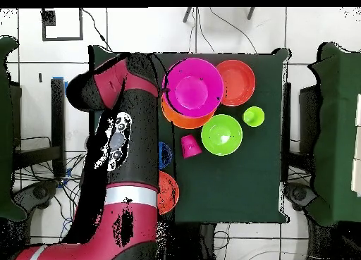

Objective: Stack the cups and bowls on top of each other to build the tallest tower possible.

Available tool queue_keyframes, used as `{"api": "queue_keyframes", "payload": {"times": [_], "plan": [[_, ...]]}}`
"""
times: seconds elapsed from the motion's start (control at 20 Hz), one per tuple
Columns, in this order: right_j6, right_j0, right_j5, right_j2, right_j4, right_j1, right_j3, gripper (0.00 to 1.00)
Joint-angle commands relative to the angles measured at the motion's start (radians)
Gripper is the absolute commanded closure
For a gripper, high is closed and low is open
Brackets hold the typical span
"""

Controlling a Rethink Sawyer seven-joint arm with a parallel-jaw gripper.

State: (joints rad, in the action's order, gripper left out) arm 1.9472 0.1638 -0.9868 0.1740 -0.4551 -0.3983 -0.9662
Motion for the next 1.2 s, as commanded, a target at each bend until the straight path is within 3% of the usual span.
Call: {"api": "queue_keyframes", "payload": {"times": [0.05,1.2], "plan": [[0.073,-0.013,0.055,-0.065,0.025,0.009,-0.076,0.00],[0.077,-0.010,0.048,-0.068,0.037,0.006,-0.090,0.00]]}}
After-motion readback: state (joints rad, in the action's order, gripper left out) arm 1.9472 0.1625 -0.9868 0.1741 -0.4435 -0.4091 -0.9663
